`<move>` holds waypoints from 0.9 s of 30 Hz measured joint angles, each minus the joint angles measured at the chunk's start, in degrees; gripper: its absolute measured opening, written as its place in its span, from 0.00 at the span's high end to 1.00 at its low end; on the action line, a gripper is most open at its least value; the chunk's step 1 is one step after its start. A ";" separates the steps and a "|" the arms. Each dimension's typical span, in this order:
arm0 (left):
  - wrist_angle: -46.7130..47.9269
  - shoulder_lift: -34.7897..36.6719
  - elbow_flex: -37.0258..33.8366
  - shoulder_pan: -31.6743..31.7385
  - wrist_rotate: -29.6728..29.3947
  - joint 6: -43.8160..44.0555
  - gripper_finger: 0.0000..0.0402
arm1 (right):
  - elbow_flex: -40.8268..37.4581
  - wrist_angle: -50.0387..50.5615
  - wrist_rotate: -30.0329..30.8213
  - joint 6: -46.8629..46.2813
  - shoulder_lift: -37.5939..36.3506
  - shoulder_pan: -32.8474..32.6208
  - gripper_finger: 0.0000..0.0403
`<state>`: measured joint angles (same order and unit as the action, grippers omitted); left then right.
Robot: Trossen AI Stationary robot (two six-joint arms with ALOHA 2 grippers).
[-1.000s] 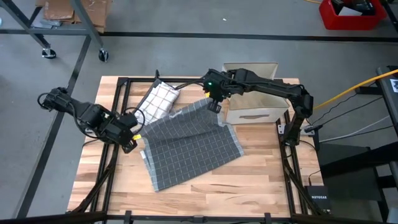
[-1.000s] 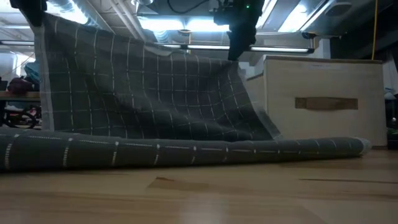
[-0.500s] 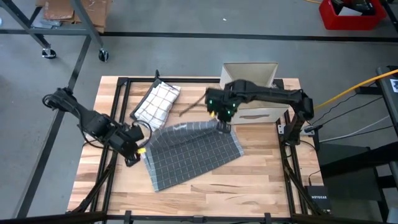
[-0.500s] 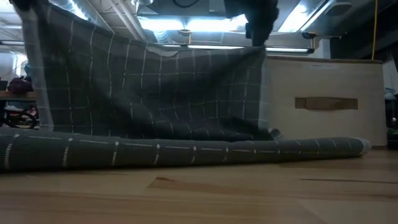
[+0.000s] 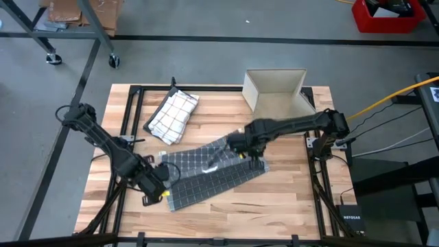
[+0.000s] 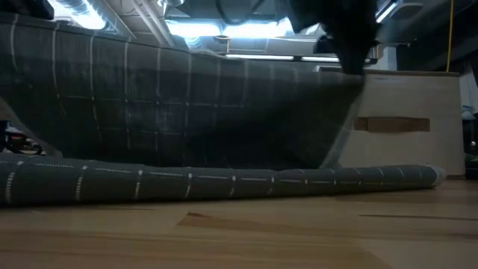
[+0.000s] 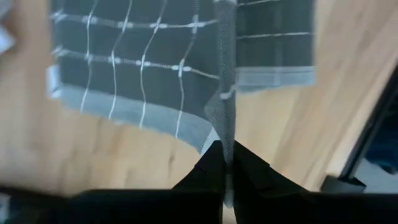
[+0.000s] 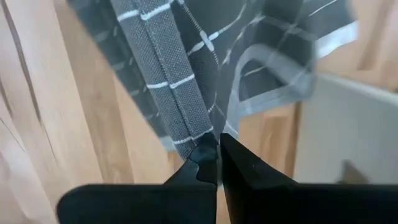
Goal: Fold towel
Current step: Fold the gray white kitchen towel
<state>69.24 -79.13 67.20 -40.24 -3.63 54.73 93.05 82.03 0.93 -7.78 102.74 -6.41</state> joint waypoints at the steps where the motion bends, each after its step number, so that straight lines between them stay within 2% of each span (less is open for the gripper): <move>1: -1.32 -0.72 0.00 -0.36 0.11 -1.06 1.00 | -1.28 -0.10 -0.01 -0.10 0.00 -0.83 0.98; 8: -8.52 -2.15 0.04 -0.87 1.71 -7.00 1.00 | -5.29 -0.36 1.39 0.05 0.02 -3.55 0.98; 14: -6.28 -0.17 0.07 -0.57 1.22 -5.41 1.00 | -2.47 -0.45 11.55 1.49 -0.03 -1.09 0.98; 20: -7.65 -0.09 0.07 -0.49 1.26 -5.76 1.00 | -2.52 -1.00 7.56 2.02 0.30 2.37 0.98; 27: -8.75 -0.11 0.07 -0.54 1.63 -8.45 1.00 | -5.30 -2.53 3.02 1.92 0.72 1.42 0.98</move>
<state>60.49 -79.24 67.26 -40.77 -2.00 46.28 87.75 79.50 3.95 -5.86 103.46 -4.99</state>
